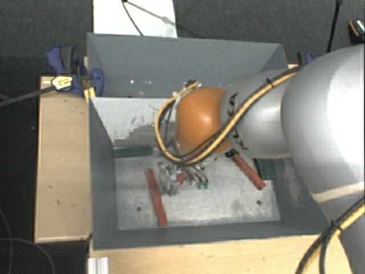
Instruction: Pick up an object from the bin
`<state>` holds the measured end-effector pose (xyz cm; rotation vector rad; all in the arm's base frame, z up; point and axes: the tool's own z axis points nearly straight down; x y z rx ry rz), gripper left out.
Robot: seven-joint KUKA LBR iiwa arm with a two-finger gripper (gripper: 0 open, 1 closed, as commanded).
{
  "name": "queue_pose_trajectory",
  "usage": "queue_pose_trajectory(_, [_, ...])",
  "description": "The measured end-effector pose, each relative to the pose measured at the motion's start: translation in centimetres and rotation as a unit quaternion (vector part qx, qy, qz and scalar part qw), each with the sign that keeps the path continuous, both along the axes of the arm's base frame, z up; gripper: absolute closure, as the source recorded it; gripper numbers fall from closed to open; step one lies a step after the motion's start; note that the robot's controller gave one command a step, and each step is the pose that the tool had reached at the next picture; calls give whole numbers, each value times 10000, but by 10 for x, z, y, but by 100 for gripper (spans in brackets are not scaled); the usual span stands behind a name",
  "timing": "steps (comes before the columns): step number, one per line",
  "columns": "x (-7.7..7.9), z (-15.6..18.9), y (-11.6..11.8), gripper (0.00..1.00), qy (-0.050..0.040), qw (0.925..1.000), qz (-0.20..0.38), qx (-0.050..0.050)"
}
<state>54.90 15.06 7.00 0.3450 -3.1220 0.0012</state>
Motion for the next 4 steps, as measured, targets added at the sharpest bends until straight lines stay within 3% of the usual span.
queue_pose_trajectory(1, [0,0,1,0,-5,10000,-18,10])
queue_pose_trajectory(2, [23,4,-59,0,-33,10000,6,-5])
queue_pose_trajectory(3, [22,3,-54,100,-19,10000,9,13])
queue_pose_trajectory(4, [11,138,-8,100,-54,9988,-482,28])
